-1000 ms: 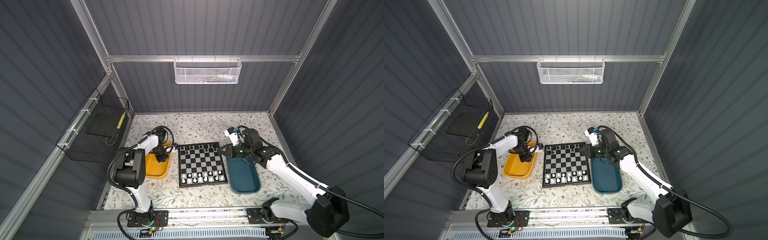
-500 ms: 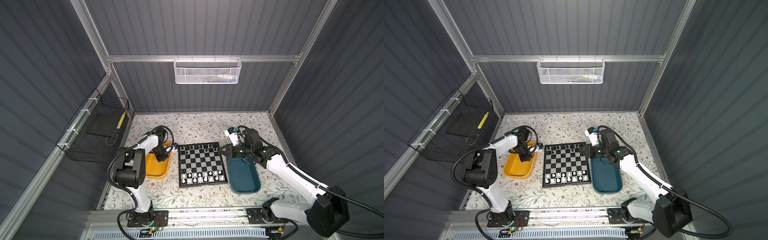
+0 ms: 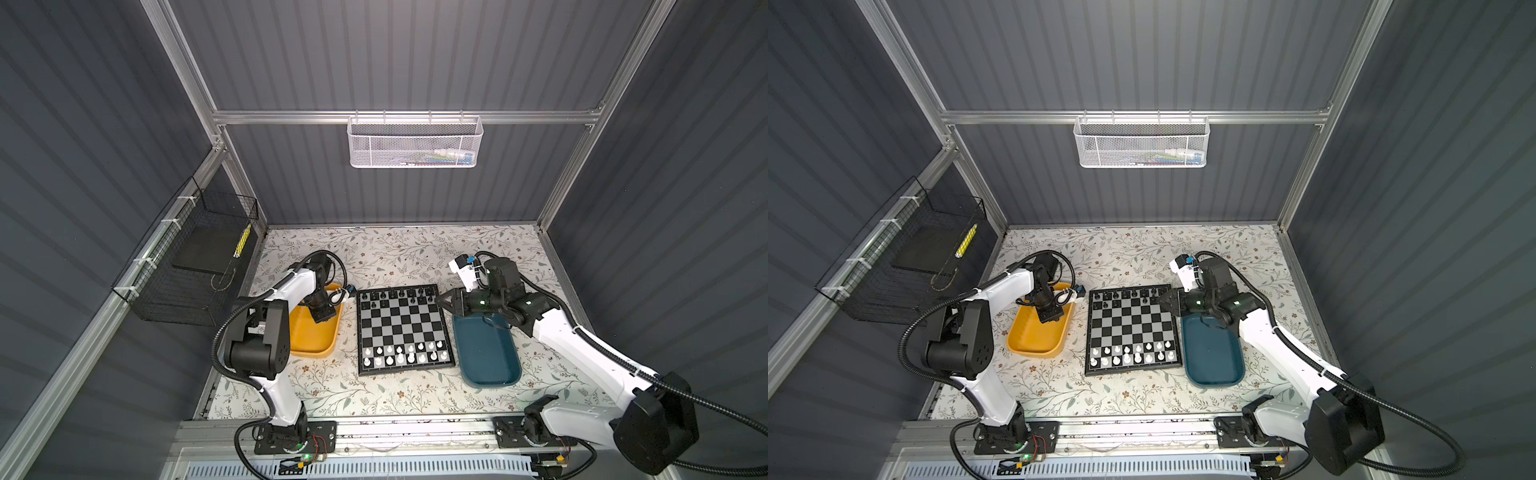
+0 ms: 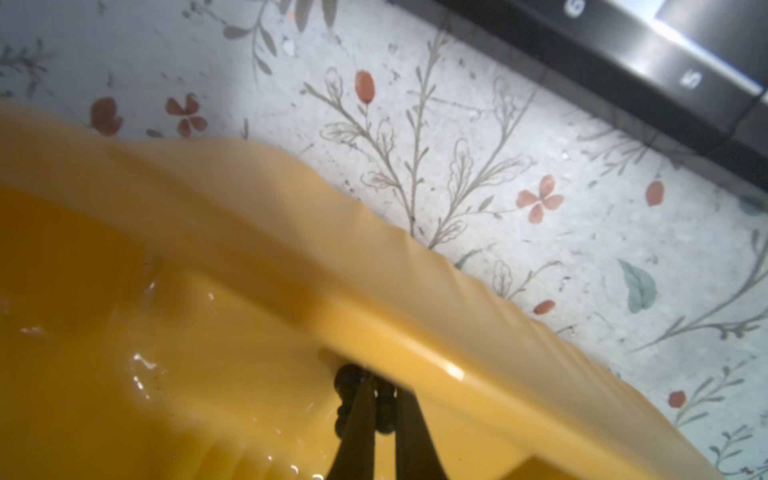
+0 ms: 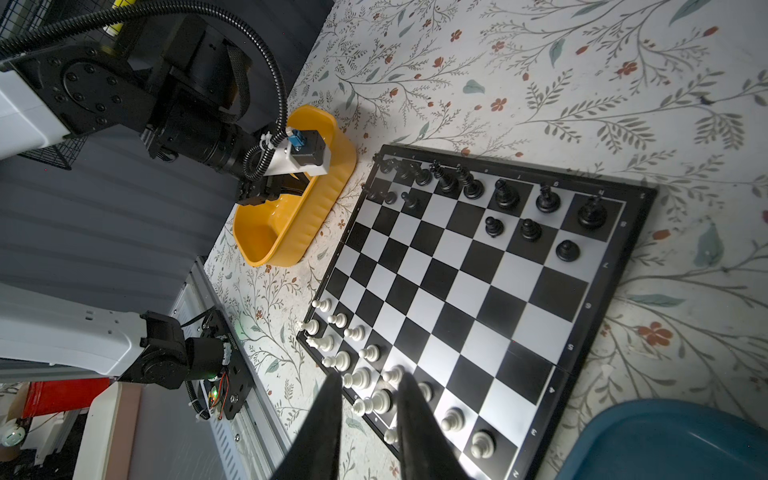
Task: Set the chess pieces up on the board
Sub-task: 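Close the left gripper on the small black pawn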
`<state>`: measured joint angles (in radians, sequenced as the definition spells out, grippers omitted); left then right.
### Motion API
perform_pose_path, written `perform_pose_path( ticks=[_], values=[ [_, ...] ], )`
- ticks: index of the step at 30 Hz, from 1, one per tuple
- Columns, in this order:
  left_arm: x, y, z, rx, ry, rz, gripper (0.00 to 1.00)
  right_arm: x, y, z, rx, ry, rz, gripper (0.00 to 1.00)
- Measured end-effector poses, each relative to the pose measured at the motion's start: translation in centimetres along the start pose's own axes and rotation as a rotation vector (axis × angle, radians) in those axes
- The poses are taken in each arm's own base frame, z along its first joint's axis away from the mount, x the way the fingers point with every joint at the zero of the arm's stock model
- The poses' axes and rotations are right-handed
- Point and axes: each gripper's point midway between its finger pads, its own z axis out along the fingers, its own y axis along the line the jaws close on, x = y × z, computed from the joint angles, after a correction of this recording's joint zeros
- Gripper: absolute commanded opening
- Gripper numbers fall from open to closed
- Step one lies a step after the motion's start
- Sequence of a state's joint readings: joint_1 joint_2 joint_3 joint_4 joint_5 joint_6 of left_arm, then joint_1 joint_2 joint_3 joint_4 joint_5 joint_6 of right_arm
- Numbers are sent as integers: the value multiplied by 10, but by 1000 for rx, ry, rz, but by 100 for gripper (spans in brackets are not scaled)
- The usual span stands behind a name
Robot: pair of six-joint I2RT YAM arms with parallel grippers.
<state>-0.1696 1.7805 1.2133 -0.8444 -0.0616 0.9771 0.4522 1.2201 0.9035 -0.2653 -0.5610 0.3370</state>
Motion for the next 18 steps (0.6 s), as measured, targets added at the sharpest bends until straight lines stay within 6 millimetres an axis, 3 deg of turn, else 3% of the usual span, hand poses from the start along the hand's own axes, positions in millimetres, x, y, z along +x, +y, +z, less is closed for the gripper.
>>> perform_pose_path(
  ticks=[9,18],
  values=[
    [-10,12,-24,-33,-21,4,8,0,0,0,-1,-2,1,27],
    [-23,12,-40,-46,-33,24,9,-1,1,0,-2,-2,0,27]
  ],
)
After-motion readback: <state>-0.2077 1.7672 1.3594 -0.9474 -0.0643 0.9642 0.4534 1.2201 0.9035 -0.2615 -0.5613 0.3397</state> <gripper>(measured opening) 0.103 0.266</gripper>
